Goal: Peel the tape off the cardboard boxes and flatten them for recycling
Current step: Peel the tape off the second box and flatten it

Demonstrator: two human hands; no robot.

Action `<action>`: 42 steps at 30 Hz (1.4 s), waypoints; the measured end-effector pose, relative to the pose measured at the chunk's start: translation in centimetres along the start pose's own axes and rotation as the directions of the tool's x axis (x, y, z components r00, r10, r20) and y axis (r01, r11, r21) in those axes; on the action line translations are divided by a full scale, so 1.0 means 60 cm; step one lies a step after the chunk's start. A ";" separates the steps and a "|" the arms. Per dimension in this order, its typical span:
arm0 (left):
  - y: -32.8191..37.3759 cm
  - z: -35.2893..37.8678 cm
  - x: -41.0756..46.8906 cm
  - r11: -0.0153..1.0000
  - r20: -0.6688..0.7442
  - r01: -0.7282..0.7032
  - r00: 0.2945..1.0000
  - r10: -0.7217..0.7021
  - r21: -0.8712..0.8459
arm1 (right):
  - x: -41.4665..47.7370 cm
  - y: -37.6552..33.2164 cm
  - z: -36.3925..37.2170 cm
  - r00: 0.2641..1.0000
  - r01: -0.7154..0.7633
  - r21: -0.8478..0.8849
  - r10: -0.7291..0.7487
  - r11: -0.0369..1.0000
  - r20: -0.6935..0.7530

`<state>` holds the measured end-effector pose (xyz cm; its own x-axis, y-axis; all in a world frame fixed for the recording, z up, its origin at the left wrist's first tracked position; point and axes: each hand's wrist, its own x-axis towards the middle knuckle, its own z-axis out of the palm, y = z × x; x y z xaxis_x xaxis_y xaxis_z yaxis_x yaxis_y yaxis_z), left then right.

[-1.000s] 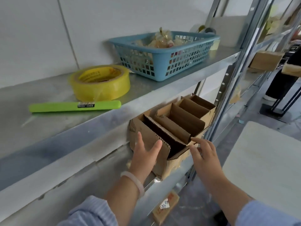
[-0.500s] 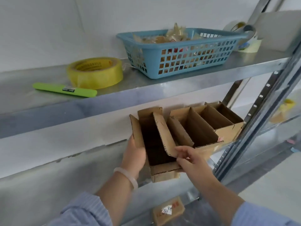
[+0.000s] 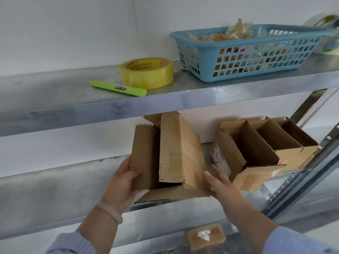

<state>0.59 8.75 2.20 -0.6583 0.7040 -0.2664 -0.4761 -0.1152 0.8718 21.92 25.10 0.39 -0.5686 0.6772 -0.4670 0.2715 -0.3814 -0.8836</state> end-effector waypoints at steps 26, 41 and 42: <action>0.122 -0.248 -0.016 0.965 -0.399 -0.045 0.905 0.149 0.258 | 0.039 -0.073 0.284 0.702 0.666 -0.732 -0.448 0.140 0.553; 0.119 -0.314 -0.015 0.782 -0.207 -0.112 0.933 0.296 0.613 | 0.082 -0.071 0.391 0.702 0.568 -0.797 -0.384 -0.205 0.599; 0.115 -0.317 -0.015 0.771 -0.215 -0.106 0.928 0.303 0.628 | 0.080 -0.065 0.401 0.690 0.567 -0.788 -0.385 -0.241 0.613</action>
<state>-13.19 -5.98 0.67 -0.8808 0.4680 -0.0716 0.0688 0.2762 0.9586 -0.56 14.71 2.38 -0.9729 0.2278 0.0383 0.2244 0.9714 -0.0778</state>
